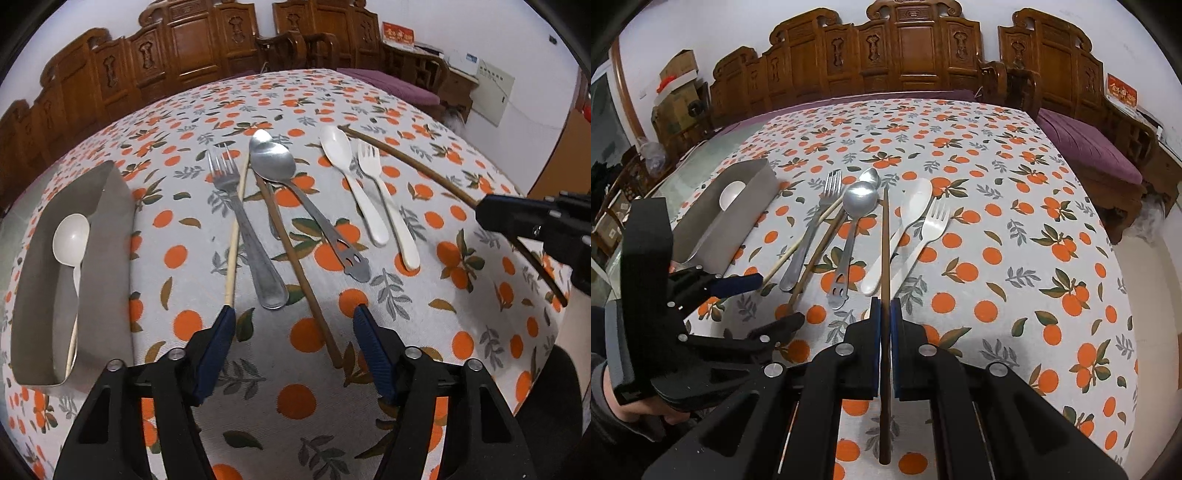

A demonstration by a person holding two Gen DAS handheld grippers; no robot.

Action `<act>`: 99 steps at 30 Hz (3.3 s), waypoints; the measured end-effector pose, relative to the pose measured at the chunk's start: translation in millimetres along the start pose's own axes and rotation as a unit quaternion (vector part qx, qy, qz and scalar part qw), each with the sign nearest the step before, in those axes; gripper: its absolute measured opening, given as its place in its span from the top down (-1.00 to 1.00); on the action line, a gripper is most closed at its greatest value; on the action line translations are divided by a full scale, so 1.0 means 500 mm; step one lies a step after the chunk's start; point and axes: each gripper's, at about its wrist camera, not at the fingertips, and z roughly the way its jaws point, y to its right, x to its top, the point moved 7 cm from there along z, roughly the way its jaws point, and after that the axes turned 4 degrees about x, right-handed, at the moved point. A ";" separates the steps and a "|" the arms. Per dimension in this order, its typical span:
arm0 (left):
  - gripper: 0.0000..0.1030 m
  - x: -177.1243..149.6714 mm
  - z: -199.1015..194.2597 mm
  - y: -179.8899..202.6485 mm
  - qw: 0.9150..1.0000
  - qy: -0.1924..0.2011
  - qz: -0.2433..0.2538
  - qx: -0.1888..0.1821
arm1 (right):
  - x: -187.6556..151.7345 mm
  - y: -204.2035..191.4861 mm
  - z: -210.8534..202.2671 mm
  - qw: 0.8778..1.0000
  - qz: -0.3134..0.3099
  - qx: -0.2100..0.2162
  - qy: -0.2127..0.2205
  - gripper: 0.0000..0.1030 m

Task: Organize utensils

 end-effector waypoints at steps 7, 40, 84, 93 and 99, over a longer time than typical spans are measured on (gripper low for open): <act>0.26 -0.002 0.006 0.007 1.000 -0.001 0.003 -0.005 | -0.003 -0.005 0.002 1.000 -0.004 -0.001 -0.002 0.88; 0.92 0.000 -0.217 -0.143 0.996 0.062 -0.068 -0.005 | 0.019 -0.072 -0.044 0.999 -0.040 0.019 0.022 0.88; 0.92 -0.048 -0.113 -0.397 0.993 0.002 -0.121 0.007 | 0.069 -0.237 0.027 0.994 -0.100 0.041 -0.001 0.88; 0.89 -0.040 -0.124 -0.409 0.991 0.018 -0.132 -0.003 | 0.082 -0.271 0.048 0.993 -0.104 0.052 -0.005 0.88; 0.53 -0.027 -0.164 -0.433 0.989 0.051 -0.137 0.012 | 0.101 -0.305 0.061 0.993 -0.099 0.066 -0.003 0.88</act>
